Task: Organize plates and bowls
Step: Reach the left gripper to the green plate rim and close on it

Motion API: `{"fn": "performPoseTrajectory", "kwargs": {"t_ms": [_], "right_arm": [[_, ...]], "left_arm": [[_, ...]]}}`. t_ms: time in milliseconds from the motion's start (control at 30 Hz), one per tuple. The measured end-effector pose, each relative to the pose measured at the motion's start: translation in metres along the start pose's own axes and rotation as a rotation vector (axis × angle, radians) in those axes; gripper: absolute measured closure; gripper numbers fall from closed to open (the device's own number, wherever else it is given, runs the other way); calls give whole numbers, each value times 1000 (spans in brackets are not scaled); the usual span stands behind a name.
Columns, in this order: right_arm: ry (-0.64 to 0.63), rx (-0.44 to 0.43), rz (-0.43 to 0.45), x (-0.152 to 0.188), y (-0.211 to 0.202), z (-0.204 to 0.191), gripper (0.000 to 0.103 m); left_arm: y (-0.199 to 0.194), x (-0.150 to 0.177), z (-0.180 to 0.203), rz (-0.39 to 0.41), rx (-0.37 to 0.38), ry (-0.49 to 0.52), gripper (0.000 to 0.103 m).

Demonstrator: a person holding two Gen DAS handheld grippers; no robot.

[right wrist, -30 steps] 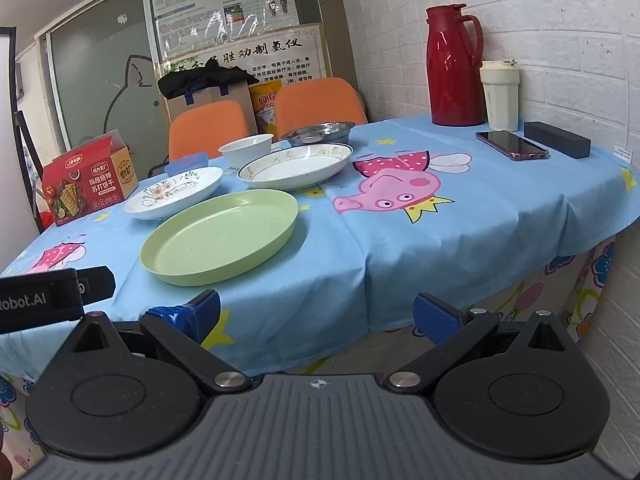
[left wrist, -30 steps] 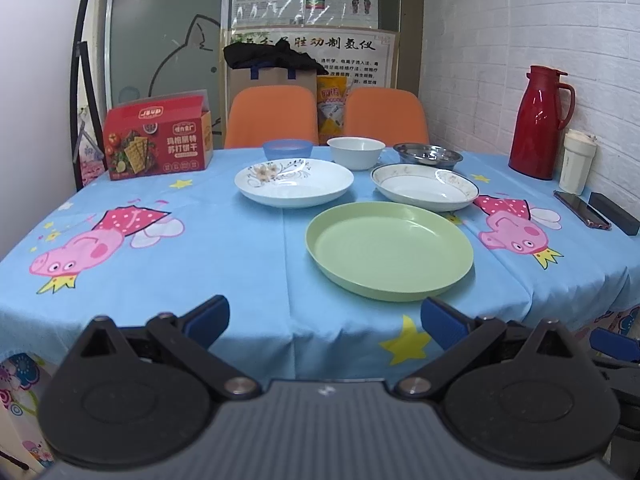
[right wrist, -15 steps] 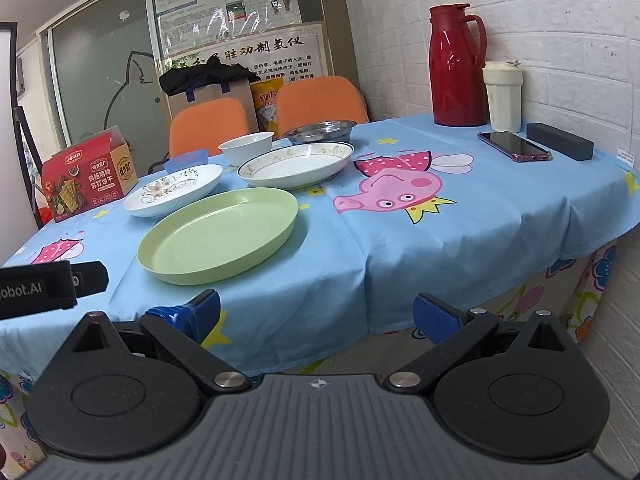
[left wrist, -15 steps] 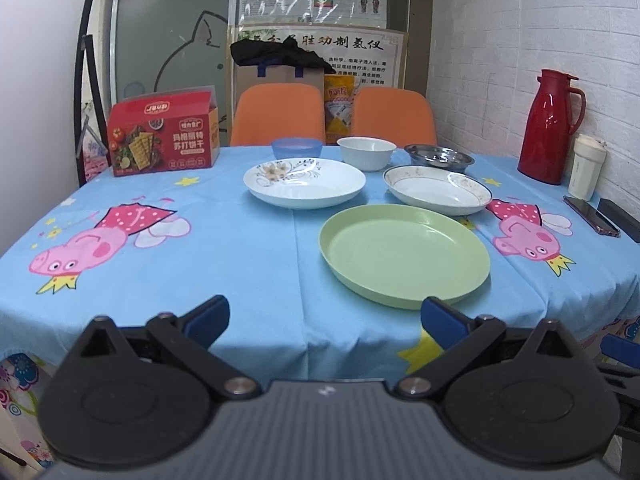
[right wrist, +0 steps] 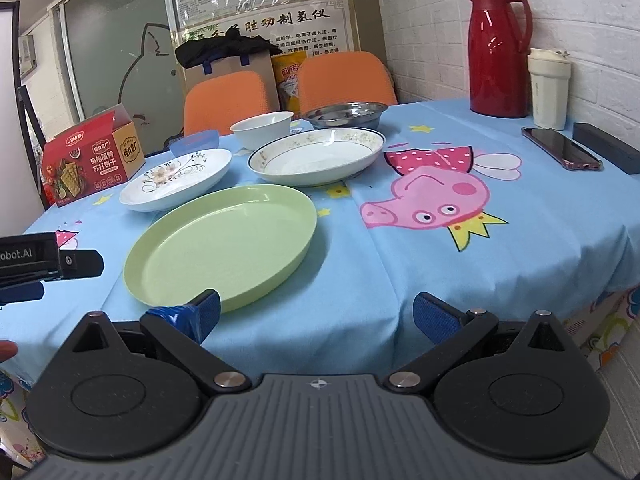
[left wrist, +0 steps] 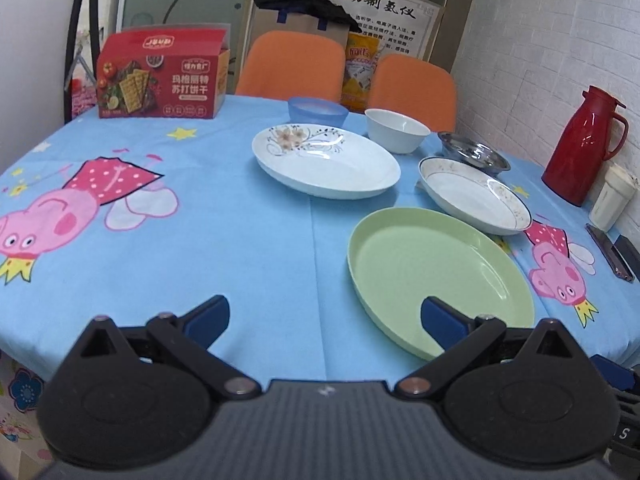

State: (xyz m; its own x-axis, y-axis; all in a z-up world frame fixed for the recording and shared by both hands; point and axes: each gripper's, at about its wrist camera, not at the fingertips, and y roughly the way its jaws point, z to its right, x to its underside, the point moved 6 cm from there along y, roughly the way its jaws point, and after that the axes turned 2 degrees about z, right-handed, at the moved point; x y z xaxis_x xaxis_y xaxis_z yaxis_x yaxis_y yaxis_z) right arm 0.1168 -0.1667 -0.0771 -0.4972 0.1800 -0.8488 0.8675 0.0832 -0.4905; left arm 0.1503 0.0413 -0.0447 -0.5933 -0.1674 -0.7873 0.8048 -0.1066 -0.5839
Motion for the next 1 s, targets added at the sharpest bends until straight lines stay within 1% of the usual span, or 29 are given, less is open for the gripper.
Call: {"fn": "performPoseTrajectory", "kwargs": {"t_ms": [67, 133, 300, 367, 433, 533, 600, 700, 833, 900, 1000], "right_arm": [[-1, -11, -17, -6, 12, -1, 12], [2, -16, -32, -12, 23, 1, 12], [-6, -12, -66, -26, 51, 1, 12], [-22, -15, -82, -29, 60, -3, 12], [-49, -16, -97, -32, 69, -7, 12], [-110, -15, -138, -32, 83, -15, 12], [-152, -7, -155, -33, 90, -18, 12], [-155, -28, -165, -34, 94, -20, 12], [-160, -30, -136, -34, 95, -18, 12], [-167, -34, -120, -33, 93, -18, 12], [-164, -22, -134, -36, 96, -19, 12]], "left_arm": [[12, -6, 2, -39, 31, -3, 2], [21, -12, 6, -52, 52, 6, 2], [50, -29, 14, -72, 36, 68, 2], [61, -36, 15, -84, 43, 80, 2], [73, -39, 18, -124, 64, 102, 2], [91, -39, 22, -219, 111, 139, 2], [96, -38, 24, -248, 122, 152, 2], [100, -39, 28, -248, 124, 176, 2], [106, -39, 28, -272, 128, 192, 2], [107, -39, 30, -267, 132, 216, 2], [108, -38, 32, -246, 158, 239, 2]]}}
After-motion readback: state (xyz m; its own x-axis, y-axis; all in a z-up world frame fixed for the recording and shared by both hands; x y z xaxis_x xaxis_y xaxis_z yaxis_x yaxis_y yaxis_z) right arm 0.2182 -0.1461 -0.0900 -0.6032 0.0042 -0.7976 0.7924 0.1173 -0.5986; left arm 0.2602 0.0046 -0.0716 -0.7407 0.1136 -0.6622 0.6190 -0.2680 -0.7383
